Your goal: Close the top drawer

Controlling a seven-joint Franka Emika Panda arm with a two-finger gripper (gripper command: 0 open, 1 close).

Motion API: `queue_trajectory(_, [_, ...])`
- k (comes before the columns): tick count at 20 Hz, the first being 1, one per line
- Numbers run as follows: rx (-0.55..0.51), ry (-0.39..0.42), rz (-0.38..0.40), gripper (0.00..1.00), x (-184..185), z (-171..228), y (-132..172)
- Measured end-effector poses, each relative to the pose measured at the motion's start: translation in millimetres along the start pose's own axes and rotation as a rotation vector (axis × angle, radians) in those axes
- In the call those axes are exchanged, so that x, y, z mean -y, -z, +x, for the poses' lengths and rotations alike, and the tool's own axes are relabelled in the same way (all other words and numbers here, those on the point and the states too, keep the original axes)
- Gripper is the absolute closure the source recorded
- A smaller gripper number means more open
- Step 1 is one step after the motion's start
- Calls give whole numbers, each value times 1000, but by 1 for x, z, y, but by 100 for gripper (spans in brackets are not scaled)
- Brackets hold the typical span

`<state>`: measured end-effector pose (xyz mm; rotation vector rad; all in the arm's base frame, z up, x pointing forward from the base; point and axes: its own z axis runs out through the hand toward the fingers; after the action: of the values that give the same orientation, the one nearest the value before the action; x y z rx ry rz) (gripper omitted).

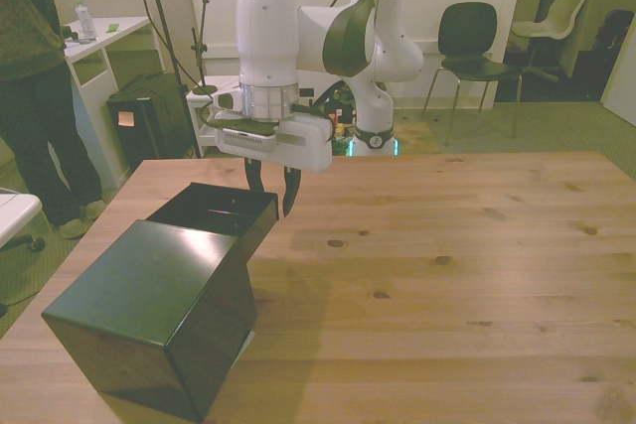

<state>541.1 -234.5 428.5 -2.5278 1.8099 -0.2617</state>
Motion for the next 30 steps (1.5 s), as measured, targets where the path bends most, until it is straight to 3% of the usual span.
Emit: queue_trajectory(30, [-36,-35,47,100,29,32,28])
